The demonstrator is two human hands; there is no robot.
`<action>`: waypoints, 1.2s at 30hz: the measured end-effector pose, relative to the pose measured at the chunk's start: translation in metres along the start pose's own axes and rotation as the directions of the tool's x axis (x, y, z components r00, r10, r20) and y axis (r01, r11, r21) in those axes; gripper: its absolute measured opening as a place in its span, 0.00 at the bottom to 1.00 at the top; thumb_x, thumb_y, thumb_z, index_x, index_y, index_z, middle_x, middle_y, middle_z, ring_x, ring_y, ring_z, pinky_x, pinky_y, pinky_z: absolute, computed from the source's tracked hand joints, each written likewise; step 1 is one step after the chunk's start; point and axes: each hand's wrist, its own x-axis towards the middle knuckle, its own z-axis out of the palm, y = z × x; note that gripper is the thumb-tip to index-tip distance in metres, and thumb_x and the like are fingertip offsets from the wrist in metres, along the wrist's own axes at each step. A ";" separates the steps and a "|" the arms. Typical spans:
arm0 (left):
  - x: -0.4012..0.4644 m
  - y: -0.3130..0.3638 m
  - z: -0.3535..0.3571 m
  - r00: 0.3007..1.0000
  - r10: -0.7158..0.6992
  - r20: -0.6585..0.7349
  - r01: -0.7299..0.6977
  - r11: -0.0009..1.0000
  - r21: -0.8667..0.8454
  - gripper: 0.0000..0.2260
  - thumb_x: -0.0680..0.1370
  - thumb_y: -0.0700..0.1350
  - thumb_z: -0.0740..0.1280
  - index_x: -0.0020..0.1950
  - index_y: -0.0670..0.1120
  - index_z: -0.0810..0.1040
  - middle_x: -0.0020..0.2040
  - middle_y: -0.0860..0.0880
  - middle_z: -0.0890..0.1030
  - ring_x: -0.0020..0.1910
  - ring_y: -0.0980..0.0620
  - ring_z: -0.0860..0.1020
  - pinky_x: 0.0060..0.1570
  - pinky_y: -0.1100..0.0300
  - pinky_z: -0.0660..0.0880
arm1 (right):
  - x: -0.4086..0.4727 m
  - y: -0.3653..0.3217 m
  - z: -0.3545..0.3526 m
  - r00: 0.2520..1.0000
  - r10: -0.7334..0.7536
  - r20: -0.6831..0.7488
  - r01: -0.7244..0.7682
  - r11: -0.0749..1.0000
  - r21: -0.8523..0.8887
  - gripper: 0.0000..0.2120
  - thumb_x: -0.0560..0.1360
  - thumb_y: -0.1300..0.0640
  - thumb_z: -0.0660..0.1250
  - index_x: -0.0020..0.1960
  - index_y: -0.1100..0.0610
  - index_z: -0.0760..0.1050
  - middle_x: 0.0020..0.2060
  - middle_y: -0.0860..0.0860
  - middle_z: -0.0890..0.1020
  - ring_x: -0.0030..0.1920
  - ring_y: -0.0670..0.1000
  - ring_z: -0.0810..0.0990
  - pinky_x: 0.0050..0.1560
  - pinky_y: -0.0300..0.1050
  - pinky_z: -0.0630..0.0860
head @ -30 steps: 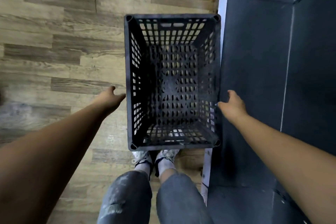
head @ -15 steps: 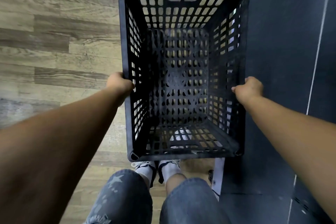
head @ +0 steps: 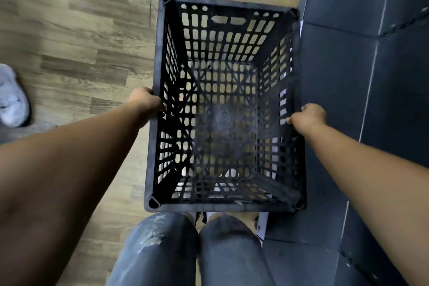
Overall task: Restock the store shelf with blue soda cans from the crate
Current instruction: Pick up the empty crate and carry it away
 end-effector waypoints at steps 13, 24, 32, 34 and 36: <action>-0.108 0.133 -0.143 0.980 0.190 -0.064 -0.187 0.981 0.055 0.09 0.71 0.28 0.67 0.49 0.37 0.77 0.41 0.41 0.78 0.36 0.47 0.77 0.47 0.51 0.79 | -0.104 -0.108 -0.164 0.990 -0.141 -0.027 0.143 0.984 0.103 0.13 0.68 0.66 0.72 0.30 0.61 0.69 0.38 0.58 0.78 0.46 0.60 0.79 0.52 0.55 0.78; -0.082 0.225 -0.278 0.968 0.253 -0.008 -0.253 0.967 -0.033 0.07 0.71 0.30 0.69 0.39 0.40 0.76 0.39 0.42 0.78 0.35 0.48 0.77 0.33 0.63 0.75 | -0.124 -0.295 -0.245 0.955 -0.250 -0.162 0.253 0.968 -0.002 0.10 0.65 0.63 0.75 0.41 0.64 0.76 0.41 0.59 0.78 0.41 0.59 0.77 0.42 0.46 0.73; -0.026 0.340 -0.366 0.946 0.321 -0.032 -0.321 0.947 0.011 0.10 0.70 0.30 0.69 0.31 0.39 0.73 0.18 0.49 0.72 0.14 0.58 0.69 0.15 0.69 0.65 | -0.097 -0.441 -0.294 0.928 -0.289 -0.233 0.280 0.957 -0.073 0.12 0.63 0.61 0.74 0.41 0.67 0.78 0.41 0.62 0.79 0.38 0.59 0.77 0.33 0.44 0.71; -0.007 0.366 -0.382 0.949 0.315 -0.016 -0.314 0.948 0.040 0.10 0.70 0.30 0.69 0.31 0.39 0.73 0.24 0.45 0.73 0.14 0.57 0.70 0.15 0.68 0.66 | -0.082 -0.478 -0.302 0.923 -0.290 -0.252 0.275 0.957 -0.094 0.12 0.62 0.60 0.73 0.42 0.66 0.78 0.44 0.61 0.80 0.38 0.59 0.77 0.35 0.44 0.74; 0.017 0.395 -0.399 0.953 0.301 -0.015 -0.300 0.951 0.071 0.09 0.70 0.31 0.70 0.32 0.38 0.73 0.29 0.42 0.73 0.19 0.52 0.73 0.15 0.67 0.67 | -0.064 -0.519 -0.310 0.918 -0.309 -0.249 0.284 0.950 -0.130 0.10 0.63 0.59 0.72 0.41 0.64 0.78 0.44 0.60 0.80 0.38 0.58 0.77 0.38 0.45 0.76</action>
